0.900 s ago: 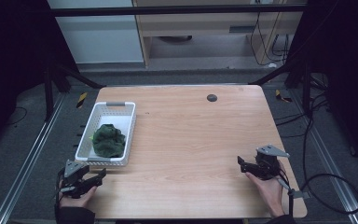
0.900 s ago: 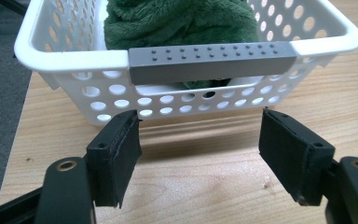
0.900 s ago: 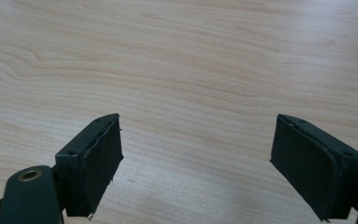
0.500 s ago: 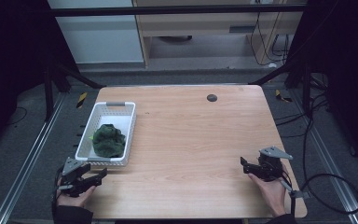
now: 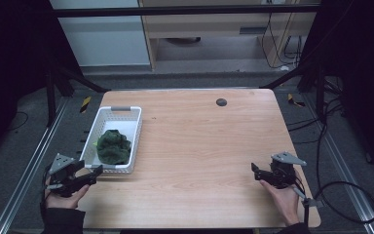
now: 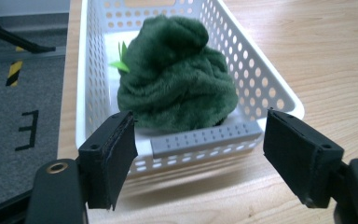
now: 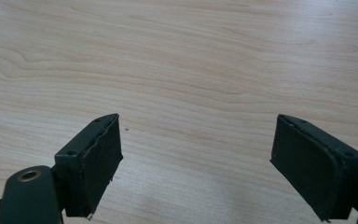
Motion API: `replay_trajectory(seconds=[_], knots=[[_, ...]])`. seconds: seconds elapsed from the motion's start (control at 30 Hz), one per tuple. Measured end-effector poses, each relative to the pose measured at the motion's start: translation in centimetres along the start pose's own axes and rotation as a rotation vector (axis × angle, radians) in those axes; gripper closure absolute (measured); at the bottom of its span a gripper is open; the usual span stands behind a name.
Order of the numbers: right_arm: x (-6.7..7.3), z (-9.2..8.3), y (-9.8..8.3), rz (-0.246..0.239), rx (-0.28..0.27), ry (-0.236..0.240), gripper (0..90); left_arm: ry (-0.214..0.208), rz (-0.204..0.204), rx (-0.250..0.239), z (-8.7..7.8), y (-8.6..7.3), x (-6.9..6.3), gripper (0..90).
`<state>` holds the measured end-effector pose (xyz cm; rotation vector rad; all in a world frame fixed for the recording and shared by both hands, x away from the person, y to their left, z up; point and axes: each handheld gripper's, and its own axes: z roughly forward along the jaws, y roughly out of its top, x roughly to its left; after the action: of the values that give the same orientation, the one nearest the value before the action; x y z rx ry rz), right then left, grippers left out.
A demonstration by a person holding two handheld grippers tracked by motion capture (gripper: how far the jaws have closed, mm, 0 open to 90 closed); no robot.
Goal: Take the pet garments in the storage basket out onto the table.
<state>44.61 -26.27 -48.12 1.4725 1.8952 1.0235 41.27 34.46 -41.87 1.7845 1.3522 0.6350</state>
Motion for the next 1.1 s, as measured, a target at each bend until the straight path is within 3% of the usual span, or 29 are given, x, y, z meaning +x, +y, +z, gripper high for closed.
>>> replay_trajectory(seconds=[0.27, 0.47, 0.83, 1.1], knots=[[0.4, 0.1, 0.4, -0.010, -0.008, 0.013, 16.3, 0.000, 0.030, 0.000, 0.2, 1.9, 0.0, 23.1], [0.6, 0.3, 0.5, -0.028, -0.008, 0.008, 15.4, -0.006, 0.047, 0.019, 0.7, 3.3, 0.3, 22.3], [0.6, 0.2, 0.4, -0.033, -0.003, 0.004, 15.0, 0.001, 0.122, 0.070, 1.4, 6.1, 0.5, 20.9], [0.5, 0.2, 0.4, -0.032, 0.001, 0.002, 15.0, -0.004, 0.144, 0.105, 2.5, 7.8, 0.3, 20.1]])
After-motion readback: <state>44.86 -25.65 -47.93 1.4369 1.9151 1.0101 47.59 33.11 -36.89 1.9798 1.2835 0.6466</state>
